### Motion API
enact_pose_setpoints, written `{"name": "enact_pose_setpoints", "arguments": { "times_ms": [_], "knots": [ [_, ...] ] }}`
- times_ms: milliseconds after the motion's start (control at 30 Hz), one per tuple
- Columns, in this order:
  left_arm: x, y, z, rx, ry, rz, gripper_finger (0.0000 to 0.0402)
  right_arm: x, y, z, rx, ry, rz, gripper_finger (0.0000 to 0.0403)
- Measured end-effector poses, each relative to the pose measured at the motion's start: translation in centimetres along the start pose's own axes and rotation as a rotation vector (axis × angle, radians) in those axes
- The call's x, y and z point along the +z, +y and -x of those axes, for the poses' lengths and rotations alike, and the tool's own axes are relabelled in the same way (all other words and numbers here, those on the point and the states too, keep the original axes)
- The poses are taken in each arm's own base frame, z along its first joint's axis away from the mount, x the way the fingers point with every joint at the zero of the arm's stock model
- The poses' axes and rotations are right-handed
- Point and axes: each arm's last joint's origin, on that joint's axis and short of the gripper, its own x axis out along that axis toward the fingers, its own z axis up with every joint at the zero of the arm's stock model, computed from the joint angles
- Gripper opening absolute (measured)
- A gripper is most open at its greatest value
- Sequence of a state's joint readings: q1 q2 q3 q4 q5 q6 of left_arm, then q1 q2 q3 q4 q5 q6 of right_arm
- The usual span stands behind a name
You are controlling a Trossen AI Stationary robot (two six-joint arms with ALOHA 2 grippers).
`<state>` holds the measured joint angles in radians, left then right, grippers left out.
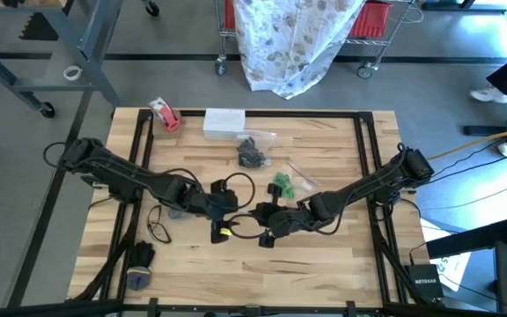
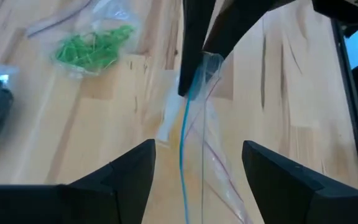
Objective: Sort rubber bands
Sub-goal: Close the transparent zip bag
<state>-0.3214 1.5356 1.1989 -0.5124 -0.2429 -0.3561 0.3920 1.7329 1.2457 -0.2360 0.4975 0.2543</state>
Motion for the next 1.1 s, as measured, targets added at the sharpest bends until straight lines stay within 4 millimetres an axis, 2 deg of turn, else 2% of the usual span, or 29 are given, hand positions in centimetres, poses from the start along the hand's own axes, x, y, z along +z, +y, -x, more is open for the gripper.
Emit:
{"name": "enact_pose_setpoints", "arguments": {
  "times_ms": [133,400,700,800,967,1100],
  "knots": [
    [-0.4,-0.3,-1.0,-0.006,0.013,-0.007,0.0233,0.0,0.0,0.0,-0.007,-0.002,-0.002,0.0001],
    [-0.4,-0.4,-1.1,-0.009,0.012,-0.012,0.0233,0.1,-0.1,0.0,-0.031,-0.017,-0.072,0.0008],
    [-1.1,-0.5,-2.6,0.016,0.059,-0.041,0.0227,0.7,0.1,0.0,-0.015,-0.069,-0.106,0.0106],
    [-1.0,-0.5,-2.6,0.029,0.054,-0.041,0.0189,0.7,0.1,0.0,-0.016,-0.069,-0.094,0.0131],
    [-1.0,-0.5,-2.6,0.031,0.055,-0.073,0.0084,0.9,0.0,0.3,-0.016,-0.063,-0.011,0.0144],
    [-1.1,-0.4,-2.4,0.035,0.068,-0.104,0.0012,2.1,0.3,2.6,-0.003,-0.071,0.06,0.0145]
  ]
}}
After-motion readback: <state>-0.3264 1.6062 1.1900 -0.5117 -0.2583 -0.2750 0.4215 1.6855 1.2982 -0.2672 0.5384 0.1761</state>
